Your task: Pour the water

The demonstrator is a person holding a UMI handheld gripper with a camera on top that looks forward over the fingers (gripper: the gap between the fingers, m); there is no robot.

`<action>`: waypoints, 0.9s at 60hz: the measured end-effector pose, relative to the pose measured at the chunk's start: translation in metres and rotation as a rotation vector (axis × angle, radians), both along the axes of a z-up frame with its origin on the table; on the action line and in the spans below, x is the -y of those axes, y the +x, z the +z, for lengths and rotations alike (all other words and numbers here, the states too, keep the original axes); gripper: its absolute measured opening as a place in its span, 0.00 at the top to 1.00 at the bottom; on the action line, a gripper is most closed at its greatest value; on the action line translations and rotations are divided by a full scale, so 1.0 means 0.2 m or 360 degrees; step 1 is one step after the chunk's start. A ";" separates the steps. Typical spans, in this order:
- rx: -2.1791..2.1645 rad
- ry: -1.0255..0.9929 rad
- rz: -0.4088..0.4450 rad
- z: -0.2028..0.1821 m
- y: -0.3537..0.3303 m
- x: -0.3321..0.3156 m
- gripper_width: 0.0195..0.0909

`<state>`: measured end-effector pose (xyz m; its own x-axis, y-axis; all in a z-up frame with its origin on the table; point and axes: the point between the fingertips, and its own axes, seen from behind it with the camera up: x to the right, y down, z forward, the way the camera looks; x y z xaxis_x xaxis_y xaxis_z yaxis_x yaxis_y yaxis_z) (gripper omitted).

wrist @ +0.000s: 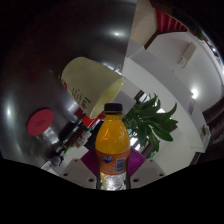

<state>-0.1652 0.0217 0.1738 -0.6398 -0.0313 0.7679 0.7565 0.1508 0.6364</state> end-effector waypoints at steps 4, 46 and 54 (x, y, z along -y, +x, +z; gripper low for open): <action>-0.0022 -0.0014 0.0011 -0.01 -0.01 0.00 0.81; -0.2979 -0.0885 -0.0042 0.12 0.12 0.05 0.81; -0.3261 -0.1072 -0.0045 0.01 0.12 0.05 0.81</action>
